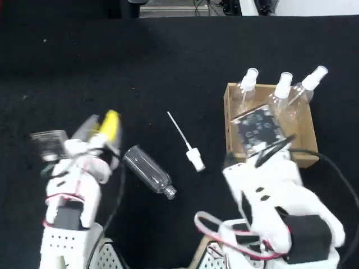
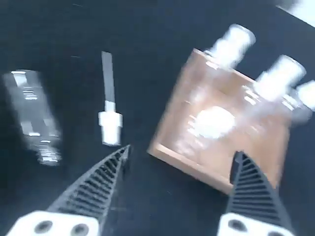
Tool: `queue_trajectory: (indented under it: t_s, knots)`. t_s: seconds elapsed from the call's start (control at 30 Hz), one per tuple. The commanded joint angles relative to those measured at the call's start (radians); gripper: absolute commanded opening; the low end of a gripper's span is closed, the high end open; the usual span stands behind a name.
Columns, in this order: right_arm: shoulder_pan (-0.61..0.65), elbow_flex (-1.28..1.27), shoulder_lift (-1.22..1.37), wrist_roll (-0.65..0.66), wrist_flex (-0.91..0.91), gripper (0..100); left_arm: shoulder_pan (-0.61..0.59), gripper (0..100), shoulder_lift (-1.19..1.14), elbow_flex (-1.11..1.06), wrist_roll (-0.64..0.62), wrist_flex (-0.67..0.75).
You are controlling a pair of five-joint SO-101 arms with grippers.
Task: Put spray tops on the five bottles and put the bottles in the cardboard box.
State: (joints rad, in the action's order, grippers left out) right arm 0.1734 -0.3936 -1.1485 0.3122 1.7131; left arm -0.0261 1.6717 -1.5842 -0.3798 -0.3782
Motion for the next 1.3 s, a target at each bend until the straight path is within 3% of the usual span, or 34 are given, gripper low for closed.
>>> queue_trajectory:
  t_s: [0.0, 0.13, 0.33, 0.47, 0.67, 1.07, 1.17, 1.27]
  knots:
    - [0.259, -0.059, 0.071, -0.103, -0.115, 27.9, -0.257, 14, 0.014, 0.122, -0.215, -0.002]
    - [0.465, -0.228, 0.229, -0.173, -0.311, 27.9, -0.375, 14, 0.014, 0.166, -0.247, -0.009]
    - [0.606, -0.297, 0.429, -0.183, -0.6, 28.0, -0.464, 20, 0.014, 0.197, -0.25, -0.009]
    - [0.615, -0.297, 0.572, -0.183, -0.729, 29.0, -0.489, 23, 0.014, 0.202, -0.252, -0.011]
    - [0.64, -0.26, 0.805, -0.184, -0.796, 40.5, -0.483, 23, 0.014, 0.194, -0.253, -0.011]
    - [0.651, -0.226, 1.059, -0.178, -0.795, 40.4, -0.481, 23, 0.009, 0.193, -0.253, -0.011]
    - [0.649, -0.226, 1.086, -0.175, -0.793, 29.0, -0.479, 23, 0.008, 0.191, -0.253, -0.011]
    - [0.644, -0.226, 1.079, -0.173, -0.793, 3.4, -0.479, 23, 0.008, 0.191, -0.253, -0.011]
